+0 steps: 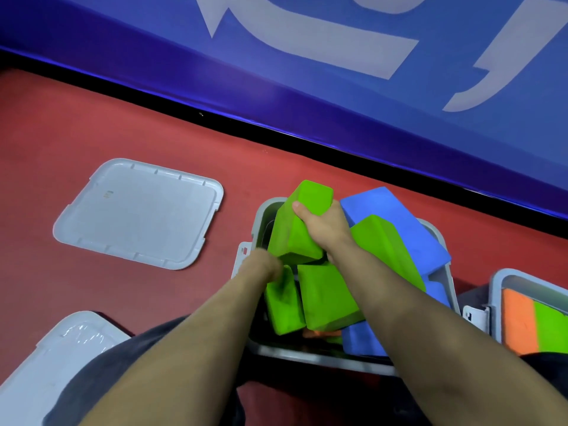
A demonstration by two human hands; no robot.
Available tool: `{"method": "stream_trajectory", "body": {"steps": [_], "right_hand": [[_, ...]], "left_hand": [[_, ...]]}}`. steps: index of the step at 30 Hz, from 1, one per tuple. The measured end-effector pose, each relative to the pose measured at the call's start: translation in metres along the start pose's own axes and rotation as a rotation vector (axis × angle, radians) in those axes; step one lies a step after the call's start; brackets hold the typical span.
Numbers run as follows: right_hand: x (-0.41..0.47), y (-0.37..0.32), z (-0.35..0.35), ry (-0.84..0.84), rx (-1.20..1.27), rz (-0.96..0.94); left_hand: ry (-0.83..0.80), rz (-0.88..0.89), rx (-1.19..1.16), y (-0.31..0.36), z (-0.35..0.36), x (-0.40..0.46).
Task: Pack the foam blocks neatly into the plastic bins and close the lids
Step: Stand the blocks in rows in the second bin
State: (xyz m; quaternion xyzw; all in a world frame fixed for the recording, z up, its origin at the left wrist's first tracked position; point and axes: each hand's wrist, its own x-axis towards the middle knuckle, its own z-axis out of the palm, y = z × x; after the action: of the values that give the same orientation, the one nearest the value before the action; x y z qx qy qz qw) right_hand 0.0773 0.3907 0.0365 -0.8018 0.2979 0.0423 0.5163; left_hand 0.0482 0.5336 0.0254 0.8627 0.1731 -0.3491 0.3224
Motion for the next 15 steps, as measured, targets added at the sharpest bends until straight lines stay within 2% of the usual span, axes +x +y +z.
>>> {"method": "stream_trajectory", "body": {"steps": [1, 4, 7, 10, 13, 15], "right_hand": [[0.005, 0.002, 0.000, 0.002, -0.015, 0.010], [0.003, -0.008, -0.004, 0.009, -0.057, 0.018], [0.008, -0.010, -0.005, 0.009, -0.073, 0.033], [0.017, -0.010, -0.005, -0.005, -0.065, 0.053], [0.022, -0.015, -0.007, -0.028, -0.069, 0.055], [0.026, -0.015, -0.008, -0.042, -0.088, 0.057]], "left_hand": [[-0.026, -0.024, 0.053, -0.008, 0.015, 0.003], [-0.103, -0.081, -0.026, -0.037, 0.059, 0.027], [-0.058, -0.242, -0.394, -0.064, 0.098, 0.044], [-0.040, -0.176, -0.637, -0.074, 0.113, 0.041], [-0.037, -0.077, -0.758, -0.078, 0.116, 0.037], [-0.089, -0.042, -0.790, -0.077, 0.110, 0.034]]}}
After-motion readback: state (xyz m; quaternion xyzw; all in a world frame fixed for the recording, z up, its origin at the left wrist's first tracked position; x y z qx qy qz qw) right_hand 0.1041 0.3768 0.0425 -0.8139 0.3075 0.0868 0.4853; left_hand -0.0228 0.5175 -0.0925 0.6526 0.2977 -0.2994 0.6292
